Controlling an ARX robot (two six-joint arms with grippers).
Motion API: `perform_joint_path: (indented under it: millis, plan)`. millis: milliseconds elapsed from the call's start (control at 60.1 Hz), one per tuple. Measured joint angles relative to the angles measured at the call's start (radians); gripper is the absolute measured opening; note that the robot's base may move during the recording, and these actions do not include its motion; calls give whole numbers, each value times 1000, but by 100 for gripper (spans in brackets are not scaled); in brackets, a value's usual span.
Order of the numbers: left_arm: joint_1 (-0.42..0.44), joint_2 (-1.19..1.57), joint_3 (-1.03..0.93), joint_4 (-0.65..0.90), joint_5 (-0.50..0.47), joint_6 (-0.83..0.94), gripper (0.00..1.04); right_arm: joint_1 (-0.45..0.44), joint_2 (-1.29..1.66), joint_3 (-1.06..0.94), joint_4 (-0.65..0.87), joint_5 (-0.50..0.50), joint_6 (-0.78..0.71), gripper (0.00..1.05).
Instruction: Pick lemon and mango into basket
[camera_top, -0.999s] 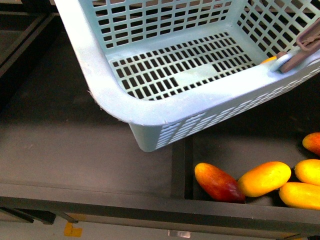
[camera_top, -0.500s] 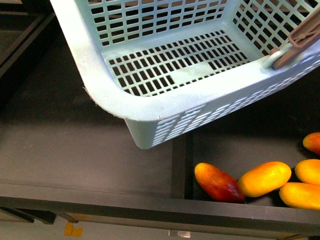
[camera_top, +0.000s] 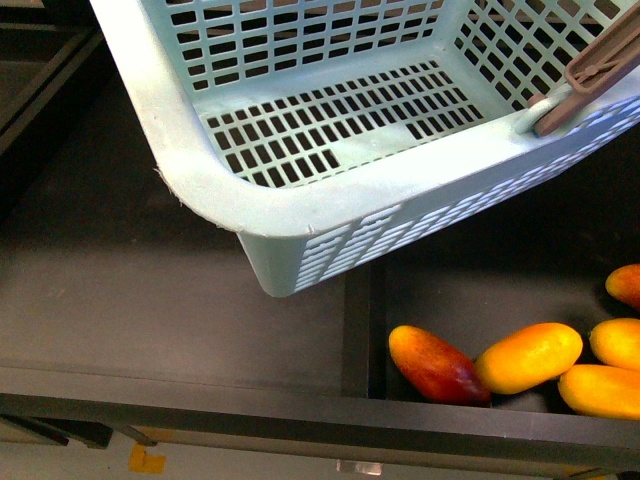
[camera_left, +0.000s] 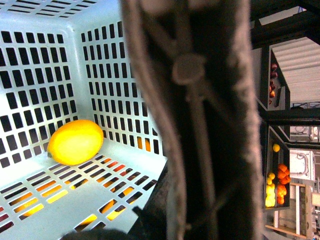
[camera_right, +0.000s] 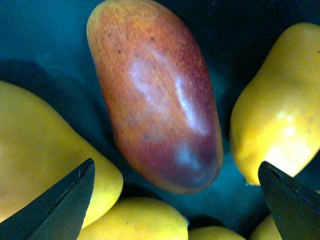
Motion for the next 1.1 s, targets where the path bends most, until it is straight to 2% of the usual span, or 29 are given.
perform_joint_path:
  millis: [266,433,633,932,1099]
  plan:
    - [0,0,0,0,2,0,5,13,92,109,-36,5,57,96]
    - [0,0,0,0,0,0,5,20,131,144,-22,42,82,96]
    - [0,0,0,0,1,0,5,27,151,142,-7,62,116,71]
    - [0,0,0,0,0,0,5,-12,97,69,-13,5,159,69]
    - [0,0,0,0,0,0,5,-49,7,3,-21,-68,169,68]
